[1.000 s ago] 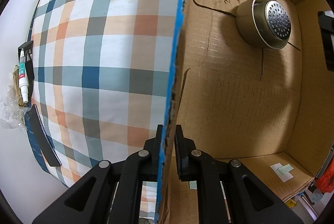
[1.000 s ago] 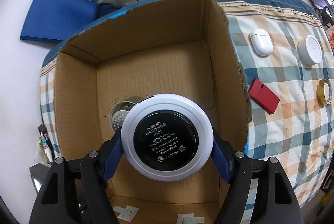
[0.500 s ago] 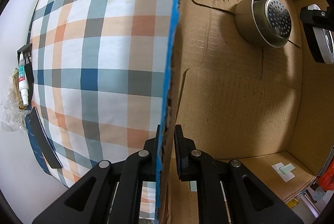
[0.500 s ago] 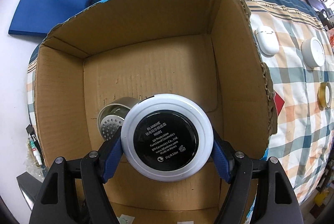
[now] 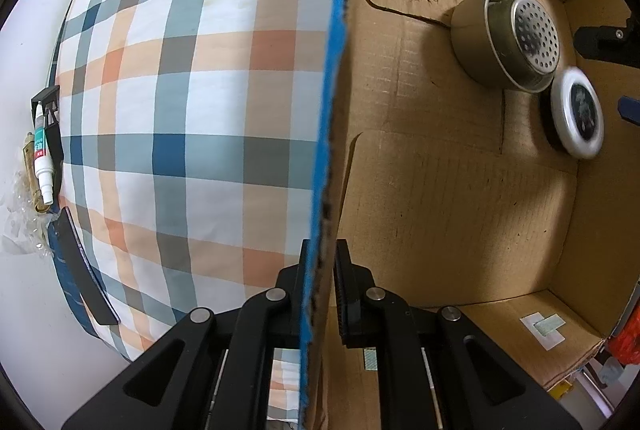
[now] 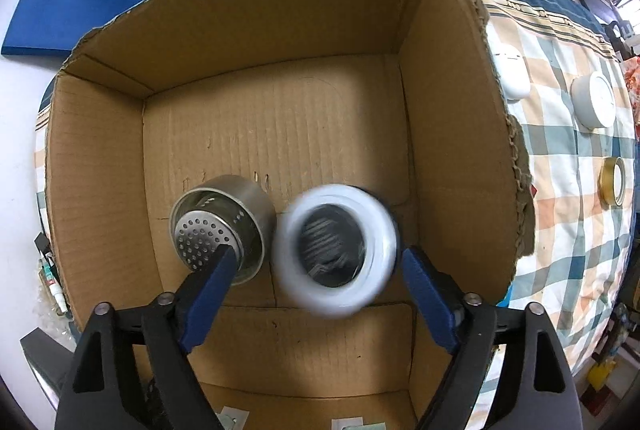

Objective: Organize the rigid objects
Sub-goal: 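Lower the compact into the box beside the steel cup and open the right gripper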

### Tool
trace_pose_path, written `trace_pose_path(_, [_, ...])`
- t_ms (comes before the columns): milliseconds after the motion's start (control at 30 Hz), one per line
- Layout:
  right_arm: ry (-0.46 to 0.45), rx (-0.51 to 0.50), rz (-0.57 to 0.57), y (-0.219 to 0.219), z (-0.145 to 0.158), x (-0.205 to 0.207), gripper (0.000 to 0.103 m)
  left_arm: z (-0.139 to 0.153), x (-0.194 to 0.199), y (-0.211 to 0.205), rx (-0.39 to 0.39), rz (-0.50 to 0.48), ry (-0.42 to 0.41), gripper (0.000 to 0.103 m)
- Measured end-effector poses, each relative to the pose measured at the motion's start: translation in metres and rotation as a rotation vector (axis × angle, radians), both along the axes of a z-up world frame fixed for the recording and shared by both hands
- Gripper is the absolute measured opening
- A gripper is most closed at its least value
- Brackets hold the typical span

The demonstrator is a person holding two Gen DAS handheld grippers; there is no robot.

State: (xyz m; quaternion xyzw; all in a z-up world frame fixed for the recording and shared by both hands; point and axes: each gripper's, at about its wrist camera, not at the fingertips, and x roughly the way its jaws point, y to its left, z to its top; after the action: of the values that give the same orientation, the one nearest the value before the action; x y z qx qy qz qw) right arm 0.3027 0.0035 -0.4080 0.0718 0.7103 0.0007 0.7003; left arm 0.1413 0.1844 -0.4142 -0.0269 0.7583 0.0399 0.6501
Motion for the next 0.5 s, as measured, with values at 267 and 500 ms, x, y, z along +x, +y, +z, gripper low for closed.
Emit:
trace_pose_path(267, [0.006, 0.006, 0.029, 0.006, 0.006, -0.007, 0.103, 0.001, -0.003, -0.002, 0.002, 0.0, -0.003, 0.007])
trace_pose_path(500, [-0.034, 0.024, 0.082, 0.019, 0.028, -0.027, 0.103, 0.004, -0.004, -0.002, 0.004, 0.002, -0.005, 0.007])
